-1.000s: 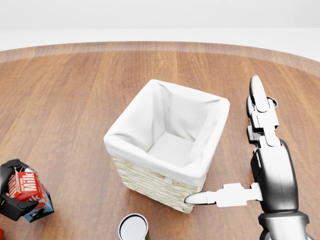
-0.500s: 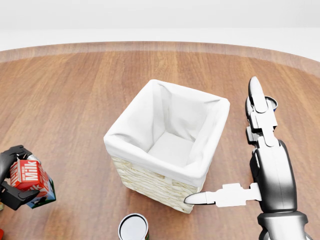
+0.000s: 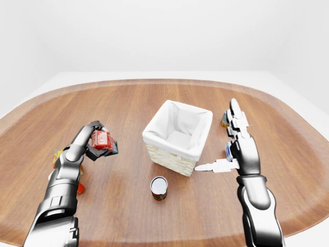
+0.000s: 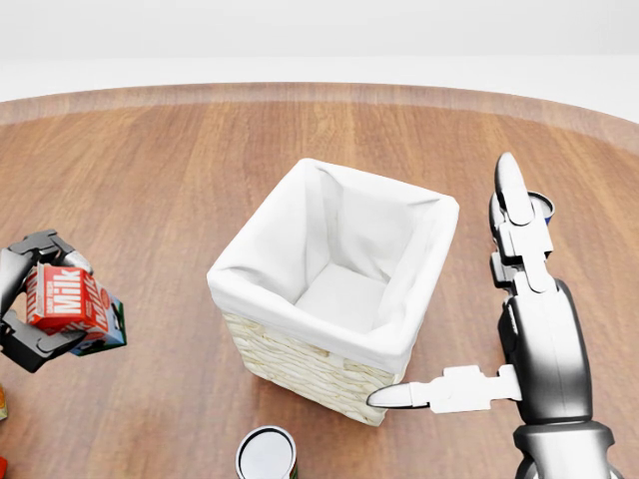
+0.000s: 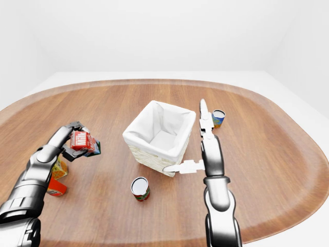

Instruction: Pick the milk and place it in the basket.

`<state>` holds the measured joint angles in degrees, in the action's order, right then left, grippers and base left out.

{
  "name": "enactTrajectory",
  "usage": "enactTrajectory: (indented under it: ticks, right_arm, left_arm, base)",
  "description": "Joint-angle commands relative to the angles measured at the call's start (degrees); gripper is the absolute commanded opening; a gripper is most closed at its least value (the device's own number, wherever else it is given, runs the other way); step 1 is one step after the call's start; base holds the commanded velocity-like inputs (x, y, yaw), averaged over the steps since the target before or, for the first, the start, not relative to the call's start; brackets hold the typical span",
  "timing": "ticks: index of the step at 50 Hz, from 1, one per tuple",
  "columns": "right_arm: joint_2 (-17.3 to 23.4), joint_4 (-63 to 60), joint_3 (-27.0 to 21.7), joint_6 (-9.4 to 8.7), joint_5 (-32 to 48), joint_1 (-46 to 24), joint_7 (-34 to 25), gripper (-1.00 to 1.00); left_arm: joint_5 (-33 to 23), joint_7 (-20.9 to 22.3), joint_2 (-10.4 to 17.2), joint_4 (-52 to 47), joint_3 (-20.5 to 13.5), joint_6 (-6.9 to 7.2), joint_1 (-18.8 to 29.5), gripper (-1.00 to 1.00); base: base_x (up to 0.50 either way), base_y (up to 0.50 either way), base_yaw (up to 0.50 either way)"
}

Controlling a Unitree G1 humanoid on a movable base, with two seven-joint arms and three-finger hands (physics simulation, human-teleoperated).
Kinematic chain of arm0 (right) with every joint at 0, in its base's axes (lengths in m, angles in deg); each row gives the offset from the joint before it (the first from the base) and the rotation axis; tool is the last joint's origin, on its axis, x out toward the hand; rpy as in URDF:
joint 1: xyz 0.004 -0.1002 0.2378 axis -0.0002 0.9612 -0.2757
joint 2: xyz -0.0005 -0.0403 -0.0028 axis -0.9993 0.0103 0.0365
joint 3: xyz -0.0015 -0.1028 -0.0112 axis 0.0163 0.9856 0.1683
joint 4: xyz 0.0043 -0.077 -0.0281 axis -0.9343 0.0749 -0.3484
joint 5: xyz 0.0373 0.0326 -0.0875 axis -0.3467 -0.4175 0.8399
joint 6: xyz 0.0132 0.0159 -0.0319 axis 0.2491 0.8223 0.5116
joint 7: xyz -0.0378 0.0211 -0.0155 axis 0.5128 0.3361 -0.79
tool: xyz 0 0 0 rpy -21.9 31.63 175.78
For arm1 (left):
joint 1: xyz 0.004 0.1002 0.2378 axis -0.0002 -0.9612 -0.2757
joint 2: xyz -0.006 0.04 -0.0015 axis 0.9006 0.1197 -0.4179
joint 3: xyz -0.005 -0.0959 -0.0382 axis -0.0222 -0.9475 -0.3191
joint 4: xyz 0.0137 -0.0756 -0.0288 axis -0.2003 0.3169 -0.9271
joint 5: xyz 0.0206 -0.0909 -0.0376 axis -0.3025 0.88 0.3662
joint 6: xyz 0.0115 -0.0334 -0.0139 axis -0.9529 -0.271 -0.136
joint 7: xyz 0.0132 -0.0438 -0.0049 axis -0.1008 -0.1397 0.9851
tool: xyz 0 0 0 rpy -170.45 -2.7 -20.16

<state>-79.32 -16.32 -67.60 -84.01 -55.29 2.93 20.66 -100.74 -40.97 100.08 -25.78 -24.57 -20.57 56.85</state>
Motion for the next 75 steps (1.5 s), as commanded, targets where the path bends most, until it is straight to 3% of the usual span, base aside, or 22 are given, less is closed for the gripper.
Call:
enactTrajectory:
  ticks: [1,34,42,50,57,68,75]
  right_arm:
    - [0.0,-0.8,-0.2,0.00,-0.1,0.0,-0.2,1.00]
    - [0.0,0.8,0.5,0.00,0.2,0.4,0.2,1.00]
    - [-0.1,0.8,0.7,0.00,0.3,0.6,0.2,1.00]
    - [-0.1,1.0,0.6,0.00,0.2,0.7,0.2,1.00]
    - [-0.1,0.8,0.6,0.00,0.2,0.8,0.1,1.00]
    - [-0.1,1.4,0.7,0.00,0.2,0.7,0.2,1.00]
    - [-0.1,1.9,0.9,0.00,0.3,0.6,0.3,1.00]
  left_arm:
    - [5.1,3.0,0.3,-10.5,-2.6,0.01,2.2,-1.00]
    - [5.1,7.7,0.1,-23.1,-3.3,0.01,4.5,-1.00]
    - [5.2,9.8,-1.2,-29.1,-2.9,0.01,4.4,-1.00]
    - [4.6,10.9,-2.2,-32.4,-2.3,2.16,5.4,-1.00]
    - [4.1,11.4,-3.1,-34.1,-1.7,3.24,5.8,-1.00]
    - [2.2,11.6,-6.0,-35.1,0.4,3.25,6.7,-1.00]
    - [2.2,12.5,-6.6,-36.4,0.7,4.81,8.1,-1.00]
  base:
    - [0.00,0.00,0.00]
    - [0.00,0.00,0.00]
    - [0.00,0.00,0.00]
    - [0.00,0.00,0.00]
    - [0.00,0.00,0.00]
    - [0.00,0.00,0.00]
    - [0.00,0.00,0.00]
